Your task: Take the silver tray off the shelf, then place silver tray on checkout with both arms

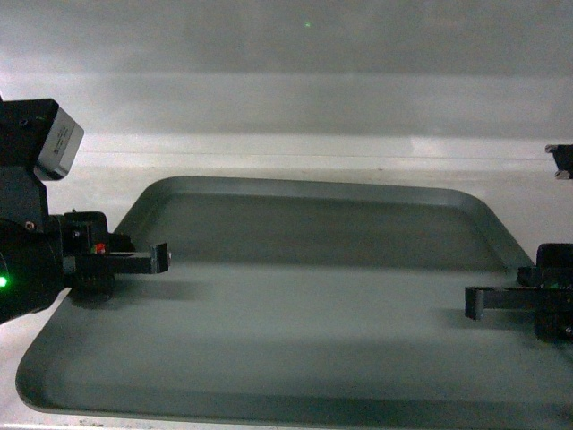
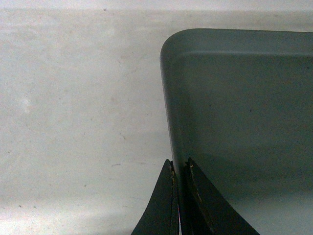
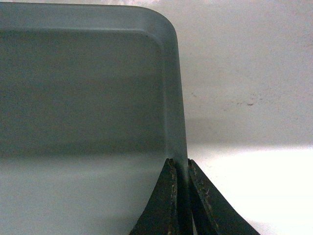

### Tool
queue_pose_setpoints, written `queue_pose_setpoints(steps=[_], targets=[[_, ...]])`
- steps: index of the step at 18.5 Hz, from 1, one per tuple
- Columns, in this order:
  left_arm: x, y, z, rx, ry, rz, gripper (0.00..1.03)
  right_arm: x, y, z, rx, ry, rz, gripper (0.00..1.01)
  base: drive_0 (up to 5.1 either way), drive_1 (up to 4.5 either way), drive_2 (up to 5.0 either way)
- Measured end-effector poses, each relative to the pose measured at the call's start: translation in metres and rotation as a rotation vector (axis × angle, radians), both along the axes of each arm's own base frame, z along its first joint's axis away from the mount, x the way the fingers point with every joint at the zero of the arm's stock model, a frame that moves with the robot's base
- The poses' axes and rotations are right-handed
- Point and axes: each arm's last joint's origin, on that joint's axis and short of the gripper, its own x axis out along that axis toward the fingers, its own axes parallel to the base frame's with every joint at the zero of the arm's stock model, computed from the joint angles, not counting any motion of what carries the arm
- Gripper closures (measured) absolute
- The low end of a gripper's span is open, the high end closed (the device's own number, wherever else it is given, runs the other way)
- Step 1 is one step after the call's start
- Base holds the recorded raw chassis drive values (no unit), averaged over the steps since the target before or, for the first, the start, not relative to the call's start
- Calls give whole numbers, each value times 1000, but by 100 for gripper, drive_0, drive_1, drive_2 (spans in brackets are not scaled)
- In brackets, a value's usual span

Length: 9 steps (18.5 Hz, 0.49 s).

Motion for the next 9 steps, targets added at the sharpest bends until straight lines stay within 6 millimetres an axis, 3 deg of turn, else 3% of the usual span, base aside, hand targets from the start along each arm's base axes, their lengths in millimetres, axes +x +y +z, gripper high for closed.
queue_pose_setpoints(steps=[9], targets=[[-17, -8, 53, -17, -144, -7, 99, -19, -8, 52, 23, -151, -22, 98, 0, 0, 0]])
